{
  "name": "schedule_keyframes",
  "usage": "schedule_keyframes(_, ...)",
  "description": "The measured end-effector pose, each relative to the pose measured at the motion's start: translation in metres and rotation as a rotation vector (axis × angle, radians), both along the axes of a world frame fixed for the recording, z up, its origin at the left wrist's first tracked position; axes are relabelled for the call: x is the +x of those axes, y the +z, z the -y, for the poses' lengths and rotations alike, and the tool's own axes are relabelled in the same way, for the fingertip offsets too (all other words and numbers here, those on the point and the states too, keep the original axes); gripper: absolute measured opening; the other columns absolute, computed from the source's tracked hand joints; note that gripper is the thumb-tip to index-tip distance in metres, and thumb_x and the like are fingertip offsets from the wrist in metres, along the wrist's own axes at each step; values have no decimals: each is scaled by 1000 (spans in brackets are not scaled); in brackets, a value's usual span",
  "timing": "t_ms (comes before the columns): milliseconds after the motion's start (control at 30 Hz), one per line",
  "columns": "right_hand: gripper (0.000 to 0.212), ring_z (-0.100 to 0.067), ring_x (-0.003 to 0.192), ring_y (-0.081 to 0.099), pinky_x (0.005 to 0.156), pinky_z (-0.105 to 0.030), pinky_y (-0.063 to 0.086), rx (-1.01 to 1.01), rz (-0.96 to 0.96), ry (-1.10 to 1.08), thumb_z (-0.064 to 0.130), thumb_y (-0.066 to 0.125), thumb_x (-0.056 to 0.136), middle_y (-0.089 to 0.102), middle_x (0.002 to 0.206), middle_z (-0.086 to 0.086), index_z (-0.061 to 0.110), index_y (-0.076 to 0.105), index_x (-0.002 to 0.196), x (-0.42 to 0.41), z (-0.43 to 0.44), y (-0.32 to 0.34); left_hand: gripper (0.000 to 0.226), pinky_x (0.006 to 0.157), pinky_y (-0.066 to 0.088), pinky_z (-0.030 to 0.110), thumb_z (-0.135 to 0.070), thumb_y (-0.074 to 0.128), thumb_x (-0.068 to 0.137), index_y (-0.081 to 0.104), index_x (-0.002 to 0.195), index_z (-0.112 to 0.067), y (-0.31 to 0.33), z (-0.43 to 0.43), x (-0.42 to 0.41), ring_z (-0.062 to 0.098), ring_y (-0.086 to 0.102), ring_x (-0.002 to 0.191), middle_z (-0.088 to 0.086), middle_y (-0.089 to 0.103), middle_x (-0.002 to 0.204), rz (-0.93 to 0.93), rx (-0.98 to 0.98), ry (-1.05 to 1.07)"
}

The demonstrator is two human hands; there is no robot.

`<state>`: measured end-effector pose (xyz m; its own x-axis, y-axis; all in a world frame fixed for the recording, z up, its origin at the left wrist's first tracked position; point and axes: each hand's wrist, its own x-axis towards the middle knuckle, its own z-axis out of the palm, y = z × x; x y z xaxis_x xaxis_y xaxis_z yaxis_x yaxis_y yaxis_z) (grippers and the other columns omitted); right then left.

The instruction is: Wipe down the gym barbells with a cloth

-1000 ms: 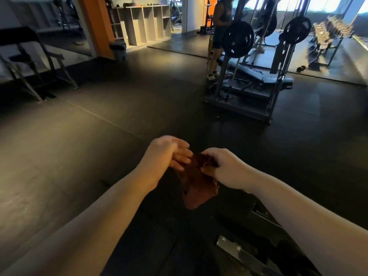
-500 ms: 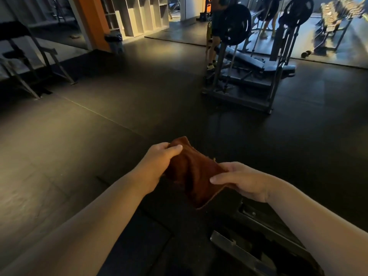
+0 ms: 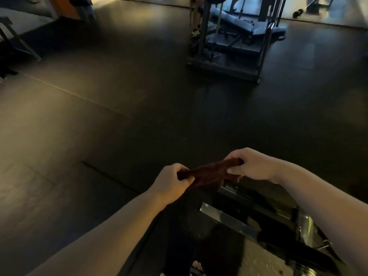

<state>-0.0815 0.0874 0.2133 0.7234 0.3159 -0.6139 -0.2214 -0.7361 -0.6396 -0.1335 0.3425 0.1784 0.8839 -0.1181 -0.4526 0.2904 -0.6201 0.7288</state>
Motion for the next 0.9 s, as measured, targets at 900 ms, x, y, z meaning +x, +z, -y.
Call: schedule_keyframes(900, 35, -18, 106, 61, 88, -33, 49, -346, 73, -334, 27, 54, 105, 63, 124, -4, 20, 53, 139, 48, 55, -234, 33, 93, 59, 42, -24, 54, 104, 49, 136, -23, -214, 151, 10, 22, 70, 99, 9, 64, 116, -871, -524, 796)
